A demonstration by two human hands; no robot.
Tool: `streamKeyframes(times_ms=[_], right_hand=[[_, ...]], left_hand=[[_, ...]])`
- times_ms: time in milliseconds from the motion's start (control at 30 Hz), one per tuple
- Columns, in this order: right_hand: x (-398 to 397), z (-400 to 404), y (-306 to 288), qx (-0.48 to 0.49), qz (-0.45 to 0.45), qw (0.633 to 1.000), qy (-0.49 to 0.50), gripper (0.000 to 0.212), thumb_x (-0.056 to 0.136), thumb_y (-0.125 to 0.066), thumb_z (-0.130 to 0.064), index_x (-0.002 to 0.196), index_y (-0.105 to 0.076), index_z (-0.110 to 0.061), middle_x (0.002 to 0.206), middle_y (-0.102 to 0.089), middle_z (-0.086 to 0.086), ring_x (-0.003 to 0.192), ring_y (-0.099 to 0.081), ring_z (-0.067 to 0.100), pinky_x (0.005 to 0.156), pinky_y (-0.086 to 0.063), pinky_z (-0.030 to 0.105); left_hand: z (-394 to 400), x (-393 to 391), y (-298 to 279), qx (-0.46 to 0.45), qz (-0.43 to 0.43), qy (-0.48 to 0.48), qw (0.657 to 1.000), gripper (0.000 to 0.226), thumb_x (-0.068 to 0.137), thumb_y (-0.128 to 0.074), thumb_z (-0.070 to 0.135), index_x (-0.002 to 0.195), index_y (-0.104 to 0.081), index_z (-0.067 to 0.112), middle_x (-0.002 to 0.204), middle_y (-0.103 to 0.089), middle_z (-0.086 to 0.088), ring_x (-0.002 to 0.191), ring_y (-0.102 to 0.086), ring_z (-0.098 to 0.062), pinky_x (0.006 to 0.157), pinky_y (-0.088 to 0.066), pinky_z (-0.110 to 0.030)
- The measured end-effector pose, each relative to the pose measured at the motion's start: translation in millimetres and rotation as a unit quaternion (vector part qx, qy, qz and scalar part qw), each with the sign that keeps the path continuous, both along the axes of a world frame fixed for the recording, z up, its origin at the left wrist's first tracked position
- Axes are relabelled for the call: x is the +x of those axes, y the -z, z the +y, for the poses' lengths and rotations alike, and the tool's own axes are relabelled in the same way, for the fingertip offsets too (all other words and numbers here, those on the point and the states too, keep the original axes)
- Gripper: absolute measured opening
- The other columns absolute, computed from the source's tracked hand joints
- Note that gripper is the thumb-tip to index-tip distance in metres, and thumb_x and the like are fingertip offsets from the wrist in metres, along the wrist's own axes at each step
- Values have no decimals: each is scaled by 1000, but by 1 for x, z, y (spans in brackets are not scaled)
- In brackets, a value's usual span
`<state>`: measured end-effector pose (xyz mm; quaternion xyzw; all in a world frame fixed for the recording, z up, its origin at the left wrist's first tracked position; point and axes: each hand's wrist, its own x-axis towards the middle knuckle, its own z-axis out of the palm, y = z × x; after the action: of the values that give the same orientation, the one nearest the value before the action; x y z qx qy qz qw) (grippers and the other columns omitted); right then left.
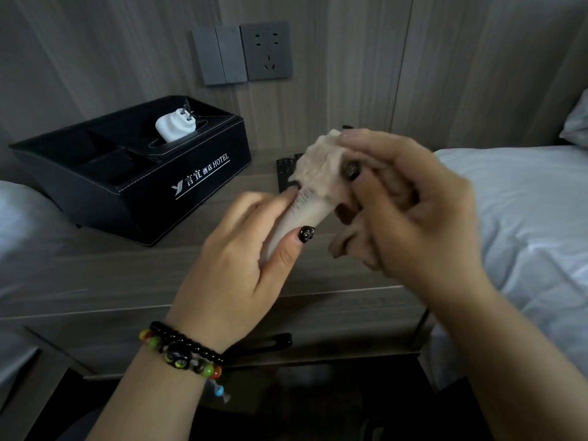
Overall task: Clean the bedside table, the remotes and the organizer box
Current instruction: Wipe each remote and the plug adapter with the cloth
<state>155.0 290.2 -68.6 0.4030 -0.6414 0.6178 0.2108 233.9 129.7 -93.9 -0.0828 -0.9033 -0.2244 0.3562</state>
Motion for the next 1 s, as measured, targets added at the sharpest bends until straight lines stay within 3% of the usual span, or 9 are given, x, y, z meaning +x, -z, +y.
streamKeyframes(times_ms=[67,133,233,367,533,733,833,900,1000], right_hand=[[-6,11,-9,-40,-145,986,-68,22,93,-56,-2,100,-70,-17,69,-71,-2,58,-69,13,50,-51,18],[-13,19,-8,-36,-194,975,-99,20,93,-56,-6,98,-70,-19,73,-73,-2,64,-68,11,56,-53,21],[-15,18,-2,-73,-265,945,-179,21,91,-54,-9,104,-69,-14,82,-73,2,75,-67,13,64,-54,23],[-11,0,10,-129,-338,905,-222,27,84,-53,-12,105,-69,-14,92,-73,7,82,-67,17,69,-54,28],[3,-20,22,-107,-293,944,-104,20,92,-56,-6,103,-70,-15,92,-73,-3,85,-67,8,76,-52,23],[32,-36,34,-97,-256,955,-115,25,92,-54,4,104,-70,-13,89,-74,-9,83,-67,-3,72,-49,11],[44,-39,36,-104,-255,950,-149,25,92,-54,5,106,-69,-9,95,-75,-3,89,-68,0,74,-50,12],[52,-39,35,-113,-265,940,-184,25,92,-53,5,107,-68,-7,98,-75,-3,89,-69,1,75,-51,12],[62,-41,34,-127,-273,925,-230,26,91,-53,6,106,-68,-9,99,-75,-2,92,-69,3,77,-50,12]], left_hand=[[3,2,-1,36,-9,47,998,43,97,-41,36,130,-55,12,112,-58,4,94,-63,-11,73,-53,-25],[10,5,-2,135,-30,98,986,40,97,-42,37,127,-58,17,109,-63,6,90,-68,-16,67,-57,-28],[22,6,-5,304,-51,120,944,28,96,-46,39,108,-66,22,96,-73,4,80,-72,-11,61,-56,-20],[33,3,-7,453,-56,50,889,40,87,-39,46,83,-69,19,76,-76,5,67,-72,-11,55,-57,-23],[40,-9,-4,556,-49,-33,829,42,98,-38,41,78,-67,20,73,-75,3,68,-72,-14,58,-58,-31],[24,-14,-8,644,14,-54,763,35,102,-38,28,80,-63,16,65,-70,2,62,-68,-14,53,-53,-28],[13,-16,-7,655,62,-38,752,27,99,-44,32,106,-60,11,83,-67,2,74,-67,-11,61,-53,-28],[2,-16,-7,663,79,-24,744,48,87,-56,39,122,-54,6,88,-60,3,76,-62,-11,62,-50,-27],[-10,-15,-8,709,25,21,704,36,71,-71,38,91,-57,12,72,-50,3,61,-51,-11,56,-45,-26]])
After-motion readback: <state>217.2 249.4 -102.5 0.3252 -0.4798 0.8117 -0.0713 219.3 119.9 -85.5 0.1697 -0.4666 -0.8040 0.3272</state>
